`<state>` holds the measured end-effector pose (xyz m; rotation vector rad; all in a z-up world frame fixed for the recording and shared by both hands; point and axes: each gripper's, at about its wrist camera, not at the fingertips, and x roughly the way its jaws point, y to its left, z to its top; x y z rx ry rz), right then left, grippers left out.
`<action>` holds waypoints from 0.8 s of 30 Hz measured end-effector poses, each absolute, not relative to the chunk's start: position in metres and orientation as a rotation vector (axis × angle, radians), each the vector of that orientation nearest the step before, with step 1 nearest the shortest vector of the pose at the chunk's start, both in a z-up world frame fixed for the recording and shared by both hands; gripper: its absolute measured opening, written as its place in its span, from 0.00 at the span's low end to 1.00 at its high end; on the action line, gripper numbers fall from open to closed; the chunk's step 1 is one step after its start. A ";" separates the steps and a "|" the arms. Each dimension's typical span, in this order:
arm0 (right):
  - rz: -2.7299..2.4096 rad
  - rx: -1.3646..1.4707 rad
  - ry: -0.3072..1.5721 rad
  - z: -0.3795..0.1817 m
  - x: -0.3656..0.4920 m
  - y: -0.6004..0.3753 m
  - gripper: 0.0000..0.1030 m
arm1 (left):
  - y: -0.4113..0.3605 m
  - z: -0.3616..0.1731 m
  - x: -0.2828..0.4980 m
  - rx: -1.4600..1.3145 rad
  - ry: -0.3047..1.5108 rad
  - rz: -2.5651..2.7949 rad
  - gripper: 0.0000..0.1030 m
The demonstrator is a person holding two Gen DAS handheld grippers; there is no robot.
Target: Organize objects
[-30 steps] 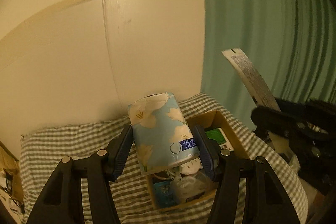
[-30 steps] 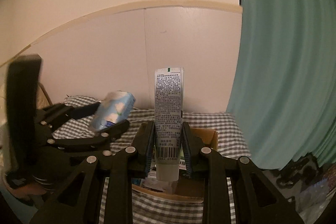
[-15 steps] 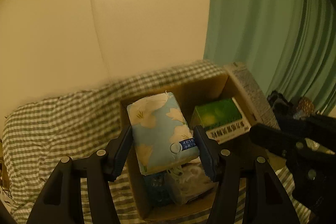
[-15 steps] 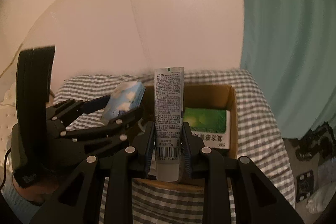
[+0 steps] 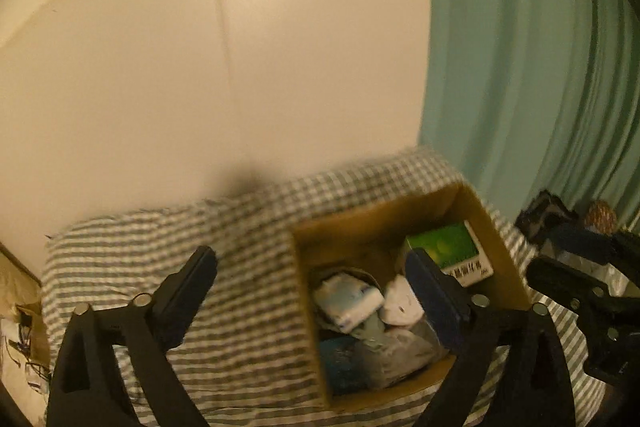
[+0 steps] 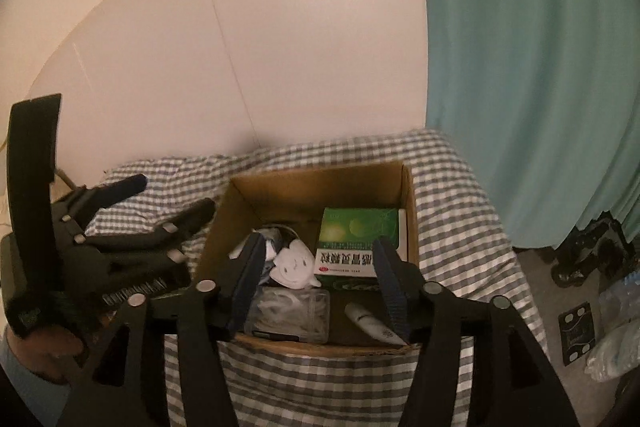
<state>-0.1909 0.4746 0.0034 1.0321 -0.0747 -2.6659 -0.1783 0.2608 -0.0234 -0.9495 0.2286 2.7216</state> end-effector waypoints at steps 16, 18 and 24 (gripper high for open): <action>-2.905 0.590 0.132 0.122 -0.052 0.445 0.94 | 0.167 0.064 -0.058 -0.582 0.098 2.935 1.00; -2.908 0.582 0.149 0.115 -0.045 0.441 1.00 | 0.158 0.054 -0.048 -0.598 0.078 2.952 1.00; -2.887 0.591 0.148 0.072 -0.047 0.426 1.00 | 0.146 0.015 -0.035 -0.617 0.022 3.026 1.00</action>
